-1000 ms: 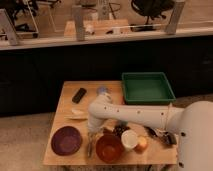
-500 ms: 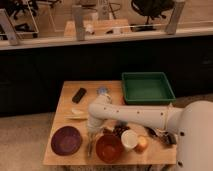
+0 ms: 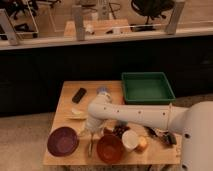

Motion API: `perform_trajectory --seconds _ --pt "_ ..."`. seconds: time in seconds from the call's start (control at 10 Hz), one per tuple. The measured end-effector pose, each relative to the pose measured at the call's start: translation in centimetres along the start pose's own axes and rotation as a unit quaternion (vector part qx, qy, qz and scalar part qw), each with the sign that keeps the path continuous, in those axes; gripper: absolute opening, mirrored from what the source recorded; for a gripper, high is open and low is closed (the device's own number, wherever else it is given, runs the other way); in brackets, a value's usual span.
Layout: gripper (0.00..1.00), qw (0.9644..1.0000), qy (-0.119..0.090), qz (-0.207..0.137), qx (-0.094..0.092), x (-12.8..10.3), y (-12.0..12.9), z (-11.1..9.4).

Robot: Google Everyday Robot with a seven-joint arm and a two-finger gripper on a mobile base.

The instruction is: Place fork in table surface

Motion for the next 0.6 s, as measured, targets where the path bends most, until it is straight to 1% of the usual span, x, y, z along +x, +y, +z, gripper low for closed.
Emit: perform_trajectory --seconds 0.3,0.6 --pt "0.8 0.9999 0.011 -0.003 0.005 -0.2 -0.5 -1.6" --pt "0.8 0.9997 0.02 0.002 0.012 0.2 -0.5 -2.5"
